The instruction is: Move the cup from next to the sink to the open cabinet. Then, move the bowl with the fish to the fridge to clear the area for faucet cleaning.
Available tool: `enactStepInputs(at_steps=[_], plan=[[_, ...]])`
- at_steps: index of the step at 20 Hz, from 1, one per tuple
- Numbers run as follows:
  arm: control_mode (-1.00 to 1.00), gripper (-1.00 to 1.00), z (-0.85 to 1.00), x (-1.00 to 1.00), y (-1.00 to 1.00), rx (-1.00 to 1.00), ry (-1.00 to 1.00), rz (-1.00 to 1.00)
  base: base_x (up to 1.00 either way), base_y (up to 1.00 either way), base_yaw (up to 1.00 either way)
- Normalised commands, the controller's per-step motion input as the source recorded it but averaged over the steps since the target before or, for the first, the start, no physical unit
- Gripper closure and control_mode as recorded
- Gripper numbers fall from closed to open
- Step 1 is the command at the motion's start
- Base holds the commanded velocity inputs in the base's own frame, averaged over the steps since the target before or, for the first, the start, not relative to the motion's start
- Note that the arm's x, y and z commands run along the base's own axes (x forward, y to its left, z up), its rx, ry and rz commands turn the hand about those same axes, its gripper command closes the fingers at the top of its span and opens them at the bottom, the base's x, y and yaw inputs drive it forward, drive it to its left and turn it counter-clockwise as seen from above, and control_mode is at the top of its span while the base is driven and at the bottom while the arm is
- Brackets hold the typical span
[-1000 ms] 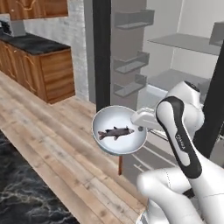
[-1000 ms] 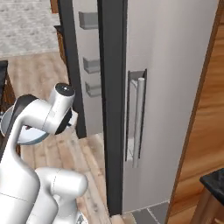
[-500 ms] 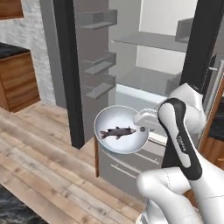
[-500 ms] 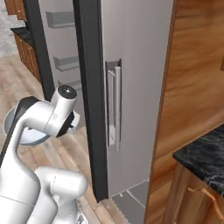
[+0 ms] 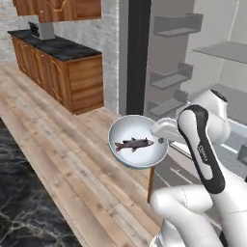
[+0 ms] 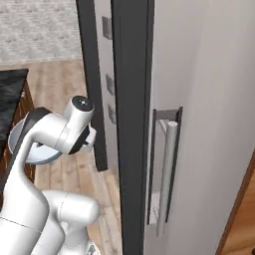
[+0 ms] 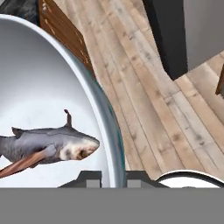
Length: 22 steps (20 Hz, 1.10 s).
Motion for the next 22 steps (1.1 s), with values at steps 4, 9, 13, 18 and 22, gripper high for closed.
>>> enactStepInputs(at_steps=[4,9,13,18,22], plan=[[1.00,1.00,0.00,0.00,0.00,0.00,0.00,0.00,1.00,-0.01,0.16],[1.00,1.00,0.00,0.00,0.00,0.00,0.00,0.00,0.71,0.00,-0.58],[1.00,1.00,0.00,0.00,0.00,0.00,0.00,0.00,-0.20,0.04,-0.87],[1.00,1.00,0.00,0.00,0.00,0.00,0.00,0.00,-0.08,0.06,-0.96],[1.00,1.00,0.00,0.00,0.00,0.00,0.00,0.00,0.07,0.43,-0.93]])
